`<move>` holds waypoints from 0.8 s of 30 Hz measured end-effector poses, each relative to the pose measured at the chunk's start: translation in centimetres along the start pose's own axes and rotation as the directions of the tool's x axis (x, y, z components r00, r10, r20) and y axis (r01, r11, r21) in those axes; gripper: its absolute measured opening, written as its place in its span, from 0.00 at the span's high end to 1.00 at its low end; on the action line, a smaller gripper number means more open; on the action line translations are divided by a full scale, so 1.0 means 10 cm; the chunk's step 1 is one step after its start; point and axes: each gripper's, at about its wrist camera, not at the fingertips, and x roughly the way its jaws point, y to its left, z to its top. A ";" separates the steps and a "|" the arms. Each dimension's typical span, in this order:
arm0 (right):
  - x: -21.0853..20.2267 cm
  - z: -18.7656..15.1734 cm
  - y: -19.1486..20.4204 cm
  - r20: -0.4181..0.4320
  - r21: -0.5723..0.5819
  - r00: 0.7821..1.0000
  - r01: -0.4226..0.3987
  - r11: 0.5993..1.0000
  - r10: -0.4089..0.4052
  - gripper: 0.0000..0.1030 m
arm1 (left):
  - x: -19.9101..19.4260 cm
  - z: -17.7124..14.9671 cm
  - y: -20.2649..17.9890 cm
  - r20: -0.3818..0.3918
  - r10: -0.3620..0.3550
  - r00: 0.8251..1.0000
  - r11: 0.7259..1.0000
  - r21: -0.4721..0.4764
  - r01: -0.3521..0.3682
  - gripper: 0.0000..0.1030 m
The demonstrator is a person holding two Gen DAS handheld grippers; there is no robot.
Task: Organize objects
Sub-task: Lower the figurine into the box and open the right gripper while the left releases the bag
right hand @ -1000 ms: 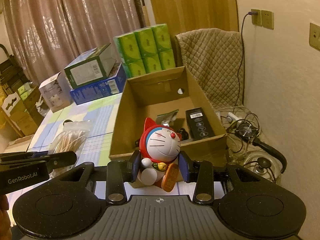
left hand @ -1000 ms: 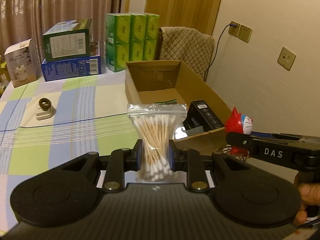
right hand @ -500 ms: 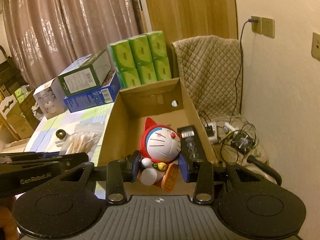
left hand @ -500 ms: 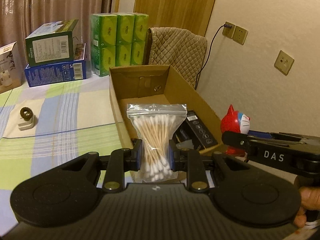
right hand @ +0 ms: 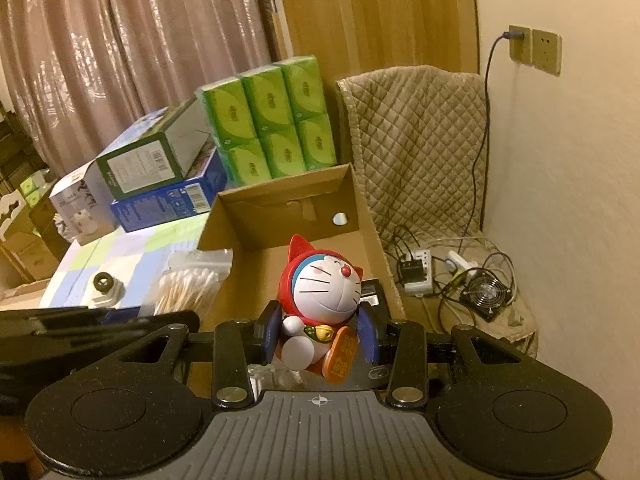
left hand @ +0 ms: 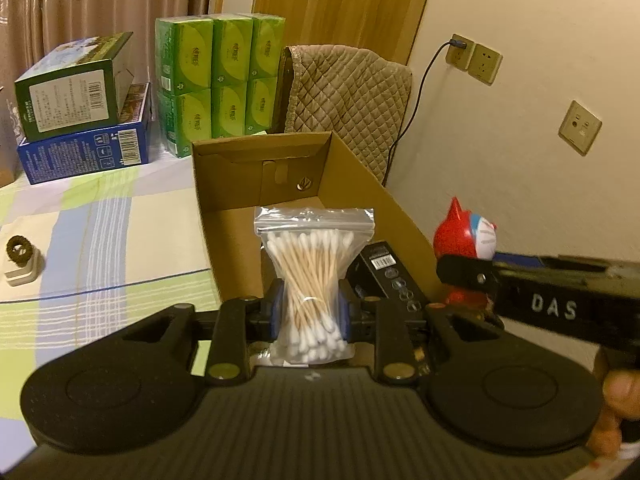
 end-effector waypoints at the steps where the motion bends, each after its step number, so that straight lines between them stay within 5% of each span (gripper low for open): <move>1: 0.02 0.00 -0.02 -0.003 0.003 1.000 0.003 1.000 -0.003 0.64 | 0.04 0.02 0.00 -0.003 0.007 1.000 1.000 -0.001 -0.007 0.66; 2: 0.03 0.00 -0.04 -0.006 0.009 1.000 0.004 1.000 -0.004 0.64 | 0.07 0.03 0.01 -0.004 0.011 1.000 1.000 0.000 -0.011 0.60; 24: 0.21 0.05 0.19 -0.035 0.008 0.998 -0.056 0.998 0.056 0.64 | -0.15 -0.10 0.47 0.004 0.075 0.997 0.995 -0.059 -0.074 0.52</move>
